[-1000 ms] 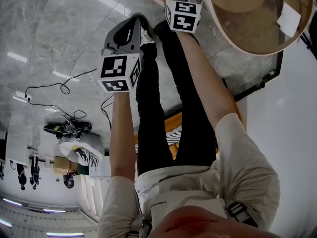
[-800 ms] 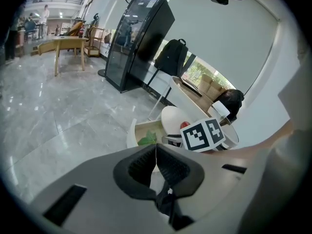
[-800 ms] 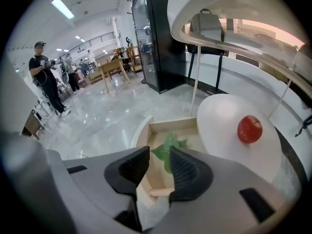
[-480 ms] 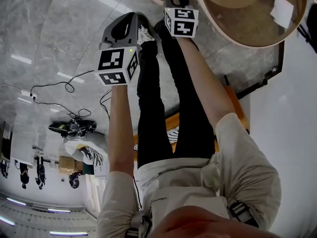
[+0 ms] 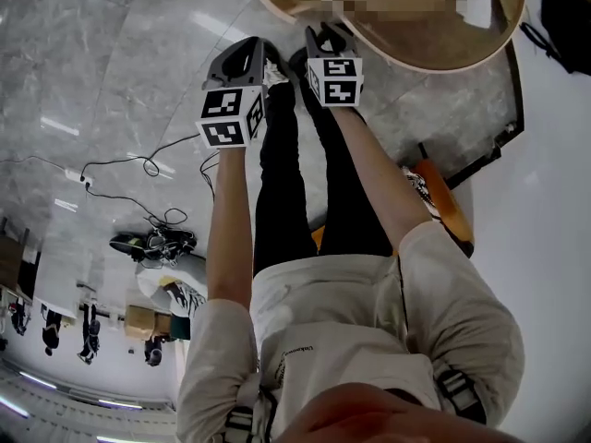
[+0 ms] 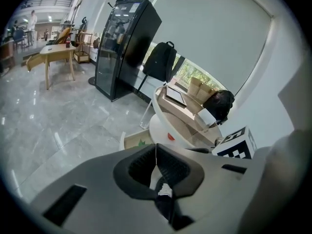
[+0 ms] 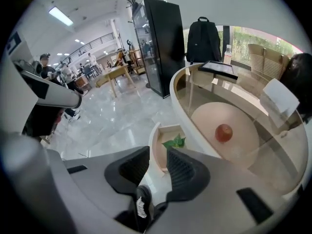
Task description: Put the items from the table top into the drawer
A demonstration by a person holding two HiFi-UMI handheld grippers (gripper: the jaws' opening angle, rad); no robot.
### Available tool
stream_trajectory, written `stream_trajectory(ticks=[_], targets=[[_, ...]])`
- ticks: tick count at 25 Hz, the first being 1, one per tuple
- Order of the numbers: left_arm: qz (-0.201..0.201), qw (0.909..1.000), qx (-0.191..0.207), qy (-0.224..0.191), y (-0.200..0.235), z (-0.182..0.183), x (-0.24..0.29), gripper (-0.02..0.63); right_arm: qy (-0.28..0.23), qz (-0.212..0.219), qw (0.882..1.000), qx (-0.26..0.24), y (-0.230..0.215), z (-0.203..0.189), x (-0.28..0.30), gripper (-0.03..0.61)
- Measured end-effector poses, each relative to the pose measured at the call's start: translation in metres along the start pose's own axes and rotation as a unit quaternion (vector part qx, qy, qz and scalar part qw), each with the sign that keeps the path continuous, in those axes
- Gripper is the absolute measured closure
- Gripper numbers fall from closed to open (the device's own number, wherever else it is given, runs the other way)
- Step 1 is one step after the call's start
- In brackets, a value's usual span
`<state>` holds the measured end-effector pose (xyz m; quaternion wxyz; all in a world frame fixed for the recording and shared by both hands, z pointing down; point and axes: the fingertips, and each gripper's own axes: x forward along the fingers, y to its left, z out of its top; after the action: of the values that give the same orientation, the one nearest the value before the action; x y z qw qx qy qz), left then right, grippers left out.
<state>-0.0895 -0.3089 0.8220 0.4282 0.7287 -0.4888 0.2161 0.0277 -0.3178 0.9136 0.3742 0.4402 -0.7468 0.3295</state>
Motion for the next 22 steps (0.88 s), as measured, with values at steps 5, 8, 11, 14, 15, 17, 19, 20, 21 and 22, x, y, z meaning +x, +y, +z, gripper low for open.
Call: stream_trajectory(ticks=[5, 8, 11, 14, 15, 17, 19, 20, 21, 22], targets=[[-0.005, 0.9997, 0.023, -0.004, -0.037, 0.044, -0.044, 0.592, -0.018, -0.006, 1.0, 0.017, -0.002, 0.041, -0.081, 0.46], [-0.006, 0.9994, 0.034, -0.005, -0.06, 0.07, -0.084, 0.592, -0.033, -0.01, 0.999, 0.017, 0.002, 0.068, -0.138, 0.46], [-0.011, 0.999, 0.042, -0.013, -0.084, 0.093, -0.133, 0.592, -0.046, -0.006, 0.999, 0.011, 0.015, 0.089, -0.197, 0.46], [-0.026, 0.9981, 0.052, -0.019, -0.106, 0.105, -0.179, 0.592, -0.068, 0.017, 0.998, -0.006, 0.037, 0.109, -0.257, 0.46], [-0.029, 0.9976, 0.059, -0.021, -0.114, 0.107, -0.192, 0.592, -0.077, 0.02, 0.997, -0.011, 0.041, 0.115, -0.277, 0.46], [-0.03, 0.9973, 0.063, -0.021, -0.128, 0.104, -0.218, 0.592, -0.089, 0.018, 0.996, -0.001, 0.043, 0.119, -0.313, 0.46], [-0.029, 0.9978, 0.052, -0.028, -0.138, 0.097, -0.244, 0.592, -0.098, 0.016, 0.995, 0.022, 0.048, 0.12, -0.341, 0.46], [-0.029, 0.9979, 0.048, -0.033, -0.143, 0.093, -0.257, 0.592, -0.103, 0.019, 0.994, 0.032, 0.053, 0.12, -0.353, 0.46], [-0.029, 0.9978, 0.046, -0.036, -0.147, 0.091, -0.27, 0.592, -0.108, 0.025, 0.993, 0.039, 0.06, 0.121, -0.365, 0.46], [-0.029, 0.9977, 0.047, -0.039, -0.152, 0.089, -0.282, 0.592, -0.111, 0.032, 0.992, 0.042, 0.066, 0.123, -0.376, 0.46]])
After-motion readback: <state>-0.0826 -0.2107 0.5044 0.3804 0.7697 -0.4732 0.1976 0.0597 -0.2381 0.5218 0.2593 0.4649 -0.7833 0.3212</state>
